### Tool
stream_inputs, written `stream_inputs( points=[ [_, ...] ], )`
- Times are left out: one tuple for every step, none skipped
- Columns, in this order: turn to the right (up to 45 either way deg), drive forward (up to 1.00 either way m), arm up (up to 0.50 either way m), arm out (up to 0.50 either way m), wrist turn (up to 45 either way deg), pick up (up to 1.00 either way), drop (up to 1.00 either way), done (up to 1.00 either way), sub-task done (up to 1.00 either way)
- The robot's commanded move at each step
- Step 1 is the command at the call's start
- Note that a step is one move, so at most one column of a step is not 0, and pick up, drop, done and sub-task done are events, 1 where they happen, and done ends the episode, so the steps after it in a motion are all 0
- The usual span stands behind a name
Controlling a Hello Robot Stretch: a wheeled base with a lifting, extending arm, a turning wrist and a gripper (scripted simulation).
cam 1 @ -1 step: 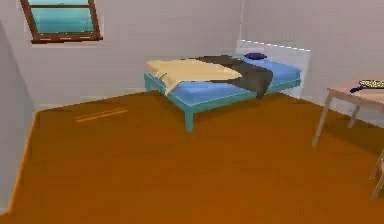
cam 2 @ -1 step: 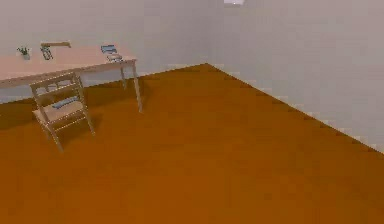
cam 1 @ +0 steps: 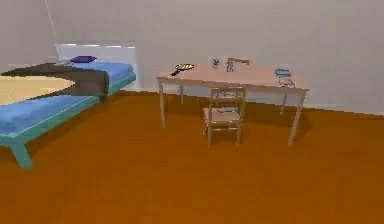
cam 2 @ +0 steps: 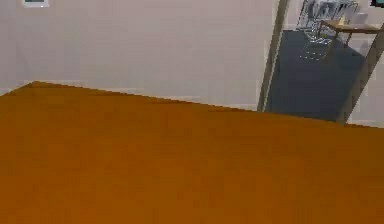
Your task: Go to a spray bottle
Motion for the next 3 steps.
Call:
stream_inputs(
  points=[
    [45.0, 0.0, 0.0, 0.0, 0.0, 0.0, 0.0, 0.0, 0.0],
    [45.0, 0.0, 0.0, 0.0, 0.0, 0.0, 0.0, 0.0, 0.0],
    [33.0, 0.0, 0.0, 0.0, 0.0, 0.0, 0.0, 0.0, 0.0]
  ],
)
